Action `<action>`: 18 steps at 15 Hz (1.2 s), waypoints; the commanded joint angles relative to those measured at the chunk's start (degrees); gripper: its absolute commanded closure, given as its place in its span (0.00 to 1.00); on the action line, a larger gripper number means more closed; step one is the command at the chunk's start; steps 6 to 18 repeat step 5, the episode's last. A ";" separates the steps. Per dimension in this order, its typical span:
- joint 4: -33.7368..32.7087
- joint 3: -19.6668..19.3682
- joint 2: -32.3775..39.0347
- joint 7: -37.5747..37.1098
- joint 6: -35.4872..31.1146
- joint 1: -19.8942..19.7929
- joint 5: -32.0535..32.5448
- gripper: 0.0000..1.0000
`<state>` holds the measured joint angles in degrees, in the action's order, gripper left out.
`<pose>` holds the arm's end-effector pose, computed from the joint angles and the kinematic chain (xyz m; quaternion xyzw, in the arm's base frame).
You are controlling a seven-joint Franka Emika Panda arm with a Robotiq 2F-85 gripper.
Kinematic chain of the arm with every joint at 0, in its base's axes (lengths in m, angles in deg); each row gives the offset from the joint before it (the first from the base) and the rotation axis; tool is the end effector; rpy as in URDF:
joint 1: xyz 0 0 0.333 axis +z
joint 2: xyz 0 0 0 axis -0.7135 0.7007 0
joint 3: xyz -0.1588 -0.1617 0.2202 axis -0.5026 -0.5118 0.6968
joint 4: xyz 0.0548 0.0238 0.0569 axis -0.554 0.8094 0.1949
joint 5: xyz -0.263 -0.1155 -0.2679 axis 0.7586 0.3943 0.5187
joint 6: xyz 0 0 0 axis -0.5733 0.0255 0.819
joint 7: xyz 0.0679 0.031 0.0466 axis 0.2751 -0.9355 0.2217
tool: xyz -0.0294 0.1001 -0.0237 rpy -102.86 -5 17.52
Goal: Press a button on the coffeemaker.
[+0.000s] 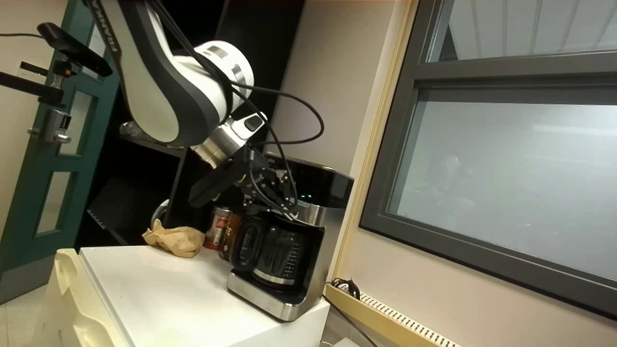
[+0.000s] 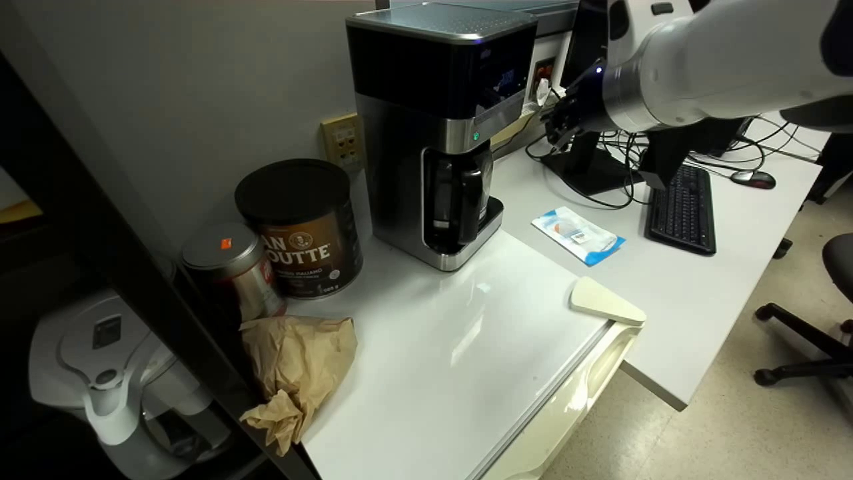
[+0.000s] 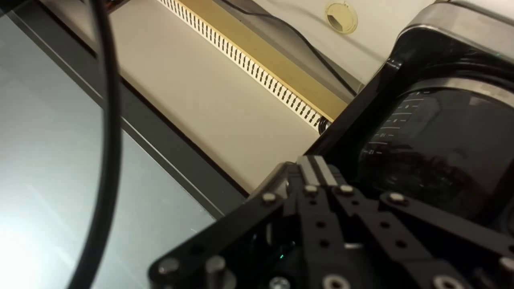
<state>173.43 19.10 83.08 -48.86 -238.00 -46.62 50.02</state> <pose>0.6847 0.0448 0.2317 0.8485 0.1611 0.3870 0.3230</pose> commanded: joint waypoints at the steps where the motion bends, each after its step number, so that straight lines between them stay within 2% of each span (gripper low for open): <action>1: 11.08 -0.07 -8.67 -5.46 -3.30 -0.95 5.01 1.00; 5: 18.65 0.25 -15.26 -11.02 -7.04 -2.21 11.37 1.00; 18: 18.65 0.25 -15.26 -11.02 -7.04 -2.21 11.37 1.00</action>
